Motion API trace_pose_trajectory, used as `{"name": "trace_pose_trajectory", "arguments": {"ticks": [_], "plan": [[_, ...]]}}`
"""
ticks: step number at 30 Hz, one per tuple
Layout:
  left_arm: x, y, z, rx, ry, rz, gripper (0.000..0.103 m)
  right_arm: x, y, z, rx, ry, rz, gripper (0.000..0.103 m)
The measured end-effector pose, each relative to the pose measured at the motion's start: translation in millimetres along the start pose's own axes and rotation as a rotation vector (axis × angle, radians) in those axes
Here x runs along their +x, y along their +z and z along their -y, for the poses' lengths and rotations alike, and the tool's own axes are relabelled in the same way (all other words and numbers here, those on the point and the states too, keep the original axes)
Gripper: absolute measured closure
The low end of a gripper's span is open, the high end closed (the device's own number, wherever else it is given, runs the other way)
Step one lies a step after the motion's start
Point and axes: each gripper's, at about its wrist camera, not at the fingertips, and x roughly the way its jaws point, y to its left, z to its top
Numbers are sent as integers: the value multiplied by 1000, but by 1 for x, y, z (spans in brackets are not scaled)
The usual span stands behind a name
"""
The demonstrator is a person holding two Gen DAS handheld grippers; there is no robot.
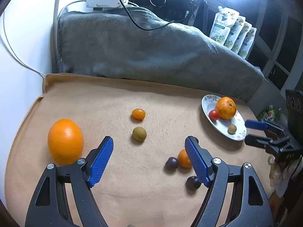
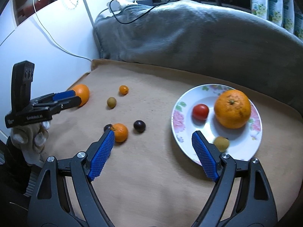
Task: Organize fruits
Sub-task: 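Open both grippers on the plate and withdraw them, then move the left gripper to a dark plum while the right moves to a small mandarin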
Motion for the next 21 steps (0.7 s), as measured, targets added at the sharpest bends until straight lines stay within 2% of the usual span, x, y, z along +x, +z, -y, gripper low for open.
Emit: {"name": "trace_pose_trajectory", "arguments": {"ticks": [6,13,15,19,21], "plan": [[0,-9,-2,14,-21,-15,26,10,4,-12,-25,31,-16,17],[6,-19,-1,22,-60,-46,38,24,9,-20,-33,51,-43,18],[8,-22,1,29,-69,-57,42,30,10,-22,-39,54,-56,25],[14,-27,4,38,-85,-81,50,41,13,-23,-38,57,-82,30],[17,-29,5,39,-96,-88,50,45,15,-24,-37,63,-91,35]]}}
